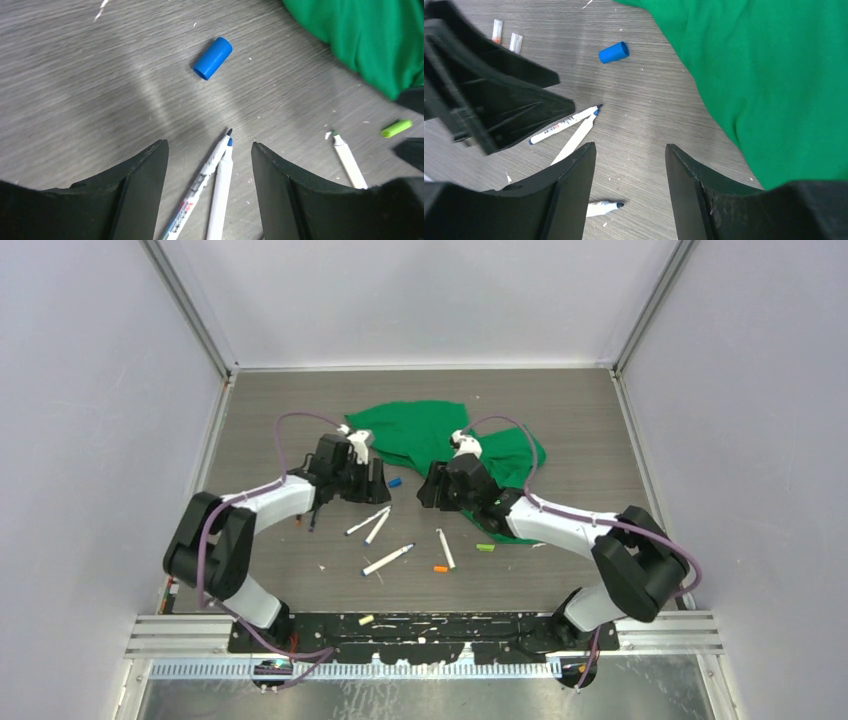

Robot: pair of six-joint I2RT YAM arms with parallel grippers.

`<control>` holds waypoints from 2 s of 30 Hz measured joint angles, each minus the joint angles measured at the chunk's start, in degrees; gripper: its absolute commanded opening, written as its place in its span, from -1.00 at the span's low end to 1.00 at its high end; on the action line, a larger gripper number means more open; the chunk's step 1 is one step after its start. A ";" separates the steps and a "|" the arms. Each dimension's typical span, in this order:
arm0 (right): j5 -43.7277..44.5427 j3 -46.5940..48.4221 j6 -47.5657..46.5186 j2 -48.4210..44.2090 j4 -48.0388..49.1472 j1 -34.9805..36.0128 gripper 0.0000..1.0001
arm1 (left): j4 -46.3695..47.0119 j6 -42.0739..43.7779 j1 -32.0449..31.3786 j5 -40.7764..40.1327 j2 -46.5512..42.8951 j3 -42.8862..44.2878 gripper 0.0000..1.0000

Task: Insert the pens into the pen caps
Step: Pick up the pen cap from the center of the board.

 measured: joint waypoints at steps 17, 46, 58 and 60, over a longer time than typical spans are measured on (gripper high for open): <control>-1.01 -8.13 1.05 -14.82 -0.44 -0.76 0.18 | 6.82 12.07 -4.92 -6.45 14.47 8.61 0.30; -3.19 -11.28 2.16 -16.50 -0.24 -1.14 0.18 | 8.70 13.99 -9.53 -14.60 15.10 7.98 -0.67; -20.06 -11.28 6.01 -30.88 -5.66 -12.79 0.18 | 11.61 14.25 -16.87 -10.49 -3.65 -6.05 -0.70; -25.07 -11.17 7.54 -33.59 -7.87 -15.89 0.17 | 12.52 14.78 -21.46 -10.75 -11.54 -8.00 -0.70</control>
